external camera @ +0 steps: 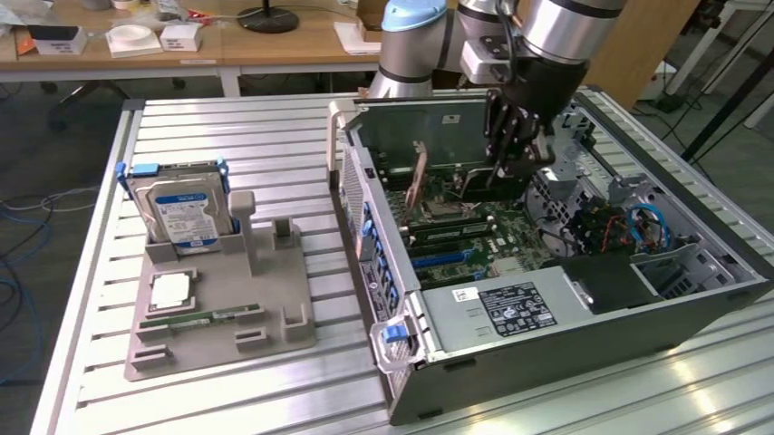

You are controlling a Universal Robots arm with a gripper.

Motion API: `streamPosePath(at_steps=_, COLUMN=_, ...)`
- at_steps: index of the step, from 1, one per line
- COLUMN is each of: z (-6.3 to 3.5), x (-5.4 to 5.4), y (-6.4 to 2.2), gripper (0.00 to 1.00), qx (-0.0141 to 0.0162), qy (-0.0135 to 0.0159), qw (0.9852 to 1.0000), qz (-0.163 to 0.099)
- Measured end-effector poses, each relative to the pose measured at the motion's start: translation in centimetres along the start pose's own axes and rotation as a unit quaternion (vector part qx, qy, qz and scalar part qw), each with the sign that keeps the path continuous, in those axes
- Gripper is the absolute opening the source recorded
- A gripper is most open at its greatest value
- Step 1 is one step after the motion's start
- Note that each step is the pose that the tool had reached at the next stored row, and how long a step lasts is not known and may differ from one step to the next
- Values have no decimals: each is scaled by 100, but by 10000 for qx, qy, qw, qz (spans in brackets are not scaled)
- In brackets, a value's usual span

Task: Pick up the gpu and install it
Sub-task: 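Insert the gpu into the slot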

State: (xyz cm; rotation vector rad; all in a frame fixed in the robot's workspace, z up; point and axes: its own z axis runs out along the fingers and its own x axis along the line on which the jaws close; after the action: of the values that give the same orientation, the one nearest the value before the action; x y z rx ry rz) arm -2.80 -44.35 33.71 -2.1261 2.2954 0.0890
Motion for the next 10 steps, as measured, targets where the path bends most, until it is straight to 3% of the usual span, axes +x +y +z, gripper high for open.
streamPosePath(at_steps=10, z=45, x=11, y=-2, gripper=26, qx=0, qy=1, qw=10000, qz=-2)
